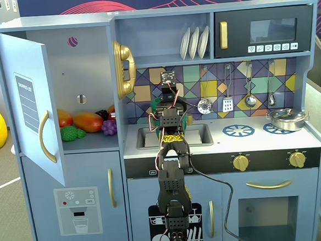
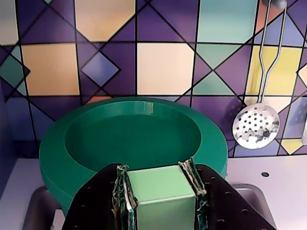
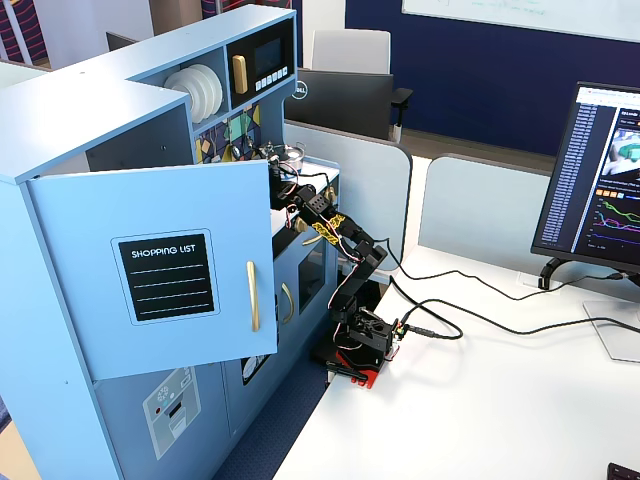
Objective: Pick up the lid from the counter and put it on the green recipient
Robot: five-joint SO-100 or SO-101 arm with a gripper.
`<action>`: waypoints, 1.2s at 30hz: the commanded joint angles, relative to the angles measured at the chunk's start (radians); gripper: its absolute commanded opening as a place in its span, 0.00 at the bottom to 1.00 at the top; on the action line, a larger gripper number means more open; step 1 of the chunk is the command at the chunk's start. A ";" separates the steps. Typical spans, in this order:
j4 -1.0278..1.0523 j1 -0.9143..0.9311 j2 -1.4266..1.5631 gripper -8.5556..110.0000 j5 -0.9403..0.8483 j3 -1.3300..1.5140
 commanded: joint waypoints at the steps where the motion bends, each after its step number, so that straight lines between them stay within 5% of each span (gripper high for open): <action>1: -0.006 -0.011 0.003 0.07 -0.026 -0.077; 18: 0.006 0.012 0.031 0.07 -0.046 -0.002; 26: -0.015 0.064 0.060 0.37 0.028 0.044; 36: -0.018 0.029 0.127 0.39 -0.008 -0.072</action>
